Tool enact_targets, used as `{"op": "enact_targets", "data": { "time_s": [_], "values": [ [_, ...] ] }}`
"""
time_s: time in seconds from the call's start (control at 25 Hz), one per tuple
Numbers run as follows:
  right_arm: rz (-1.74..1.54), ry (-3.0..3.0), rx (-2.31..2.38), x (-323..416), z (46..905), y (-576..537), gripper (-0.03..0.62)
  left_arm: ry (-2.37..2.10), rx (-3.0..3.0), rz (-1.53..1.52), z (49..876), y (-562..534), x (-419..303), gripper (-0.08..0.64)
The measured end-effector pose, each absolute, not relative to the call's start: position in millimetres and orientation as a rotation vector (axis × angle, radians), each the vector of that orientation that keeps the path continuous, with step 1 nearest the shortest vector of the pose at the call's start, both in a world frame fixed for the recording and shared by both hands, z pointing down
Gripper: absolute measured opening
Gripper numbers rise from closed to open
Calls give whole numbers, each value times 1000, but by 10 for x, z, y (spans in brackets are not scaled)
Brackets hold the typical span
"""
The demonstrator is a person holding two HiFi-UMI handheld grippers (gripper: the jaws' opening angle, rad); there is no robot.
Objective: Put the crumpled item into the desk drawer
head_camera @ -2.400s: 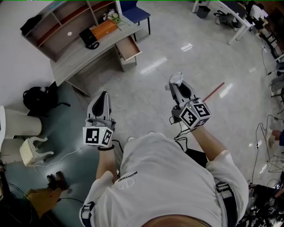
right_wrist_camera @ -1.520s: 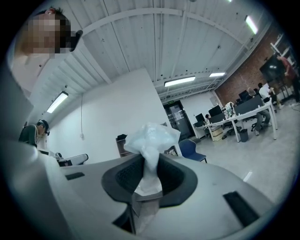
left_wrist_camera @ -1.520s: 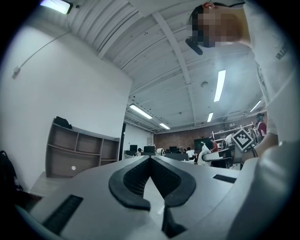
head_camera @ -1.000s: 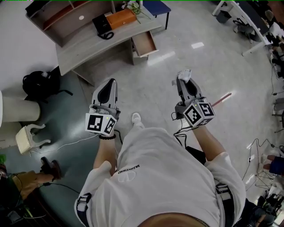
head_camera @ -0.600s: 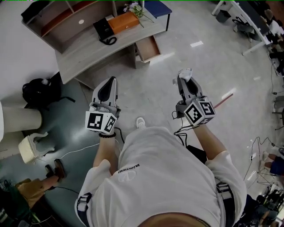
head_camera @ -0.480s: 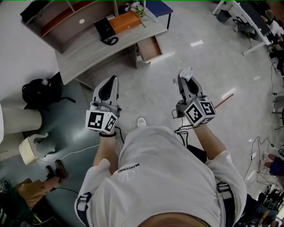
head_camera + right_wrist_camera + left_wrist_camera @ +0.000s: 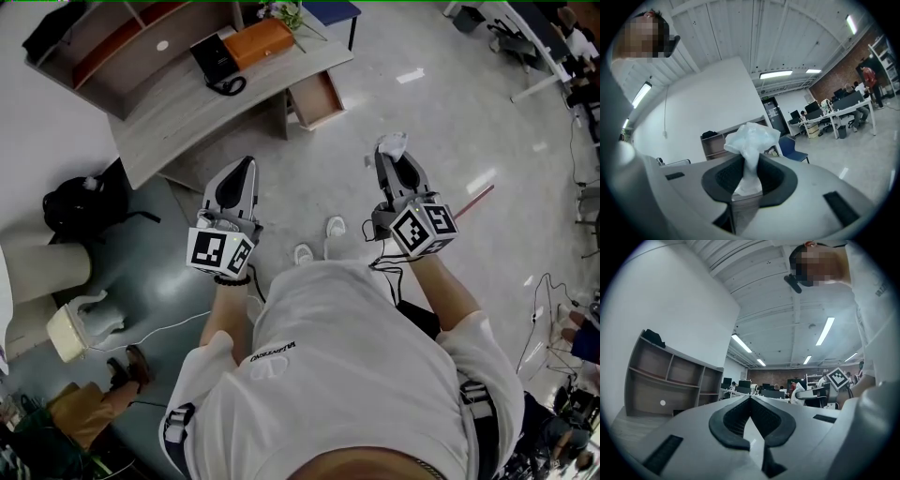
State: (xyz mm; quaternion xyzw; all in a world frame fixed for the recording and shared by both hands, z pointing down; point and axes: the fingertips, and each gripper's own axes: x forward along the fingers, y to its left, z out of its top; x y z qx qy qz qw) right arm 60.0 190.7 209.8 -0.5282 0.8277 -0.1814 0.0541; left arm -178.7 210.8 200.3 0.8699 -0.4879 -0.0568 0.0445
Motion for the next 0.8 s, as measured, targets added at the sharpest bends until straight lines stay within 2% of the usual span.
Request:
{"op": "enact_targets", "data": {
  "time_s": [0.8],
  "values": [
    [-580,2608,-1484,864,2301,455,75,-1487,2652,-96,2283,756,-1075,2]
  ]
}}
